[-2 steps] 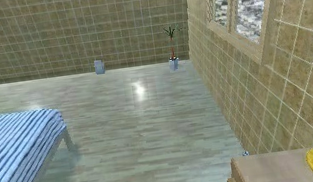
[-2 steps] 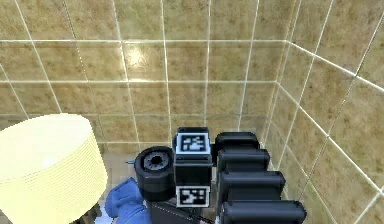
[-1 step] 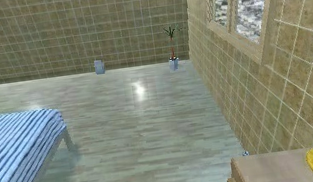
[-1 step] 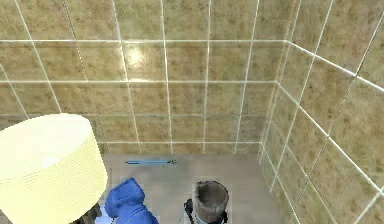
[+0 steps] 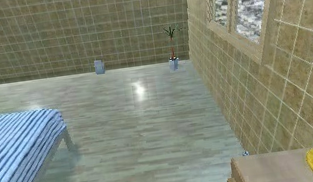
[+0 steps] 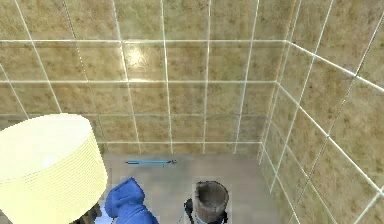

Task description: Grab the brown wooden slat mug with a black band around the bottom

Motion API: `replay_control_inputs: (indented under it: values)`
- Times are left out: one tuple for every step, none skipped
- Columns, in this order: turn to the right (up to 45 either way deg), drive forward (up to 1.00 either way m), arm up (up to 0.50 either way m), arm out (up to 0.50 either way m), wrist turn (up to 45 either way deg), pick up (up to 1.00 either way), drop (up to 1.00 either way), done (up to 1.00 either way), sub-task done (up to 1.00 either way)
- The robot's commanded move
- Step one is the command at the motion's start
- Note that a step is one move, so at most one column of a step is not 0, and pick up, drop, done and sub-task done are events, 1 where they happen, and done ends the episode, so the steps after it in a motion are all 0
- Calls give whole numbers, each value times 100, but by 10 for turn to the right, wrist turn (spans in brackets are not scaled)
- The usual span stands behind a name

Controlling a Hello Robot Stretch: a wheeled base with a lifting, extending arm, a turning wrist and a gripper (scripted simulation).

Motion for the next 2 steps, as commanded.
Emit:
replay_control_inputs:
  values:
    - [0,0,10,0,0,0,0,0,0]
    - [0,0,0,0,0,0,0,100,0]
